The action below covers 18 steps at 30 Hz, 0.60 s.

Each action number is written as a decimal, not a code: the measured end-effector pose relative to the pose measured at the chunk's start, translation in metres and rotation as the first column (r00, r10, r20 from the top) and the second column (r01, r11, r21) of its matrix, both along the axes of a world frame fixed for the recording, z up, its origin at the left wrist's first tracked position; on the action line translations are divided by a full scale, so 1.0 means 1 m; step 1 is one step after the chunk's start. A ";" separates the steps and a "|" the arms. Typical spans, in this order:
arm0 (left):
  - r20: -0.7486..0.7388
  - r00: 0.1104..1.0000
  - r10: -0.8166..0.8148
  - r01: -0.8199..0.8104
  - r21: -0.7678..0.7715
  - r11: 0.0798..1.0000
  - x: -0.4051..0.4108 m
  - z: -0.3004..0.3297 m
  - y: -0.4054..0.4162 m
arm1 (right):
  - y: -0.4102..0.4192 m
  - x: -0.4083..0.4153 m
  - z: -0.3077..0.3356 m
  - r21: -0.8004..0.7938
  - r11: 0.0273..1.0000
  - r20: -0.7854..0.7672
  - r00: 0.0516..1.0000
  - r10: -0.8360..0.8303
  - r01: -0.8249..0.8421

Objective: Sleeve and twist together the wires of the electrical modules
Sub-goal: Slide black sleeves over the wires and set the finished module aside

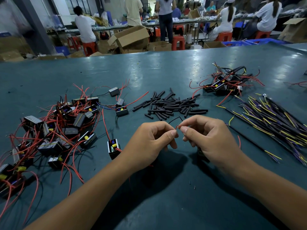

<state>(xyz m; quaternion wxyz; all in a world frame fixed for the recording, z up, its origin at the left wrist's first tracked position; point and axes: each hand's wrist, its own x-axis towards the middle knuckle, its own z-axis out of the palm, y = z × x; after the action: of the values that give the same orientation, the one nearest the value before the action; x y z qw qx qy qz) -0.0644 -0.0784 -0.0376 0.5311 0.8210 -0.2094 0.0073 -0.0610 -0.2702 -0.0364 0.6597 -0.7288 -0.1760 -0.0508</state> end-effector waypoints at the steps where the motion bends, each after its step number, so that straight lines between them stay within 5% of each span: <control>1: -0.001 1.000 0.001 -0.001 0.002 1.000 0.000 0.000 0.000 | 0.000 0.000 0.000 0.007 1.000 -0.005 1.000 -0.001 0.001; 18: 0.004 1.000 0.023 -0.023 -0.017 1.000 -0.003 0.002 -0.006 | 0.004 -0.002 -0.002 0.080 0.997 -0.028 1.000 0.012 -0.010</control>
<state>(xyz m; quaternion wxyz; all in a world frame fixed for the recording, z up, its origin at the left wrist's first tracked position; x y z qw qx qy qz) -0.0676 -0.0843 -0.0359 0.5373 0.8189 -0.2011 0.0168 -0.0626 -0.2667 -0.0384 0.6908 -0.7017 -0.1686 -0.0438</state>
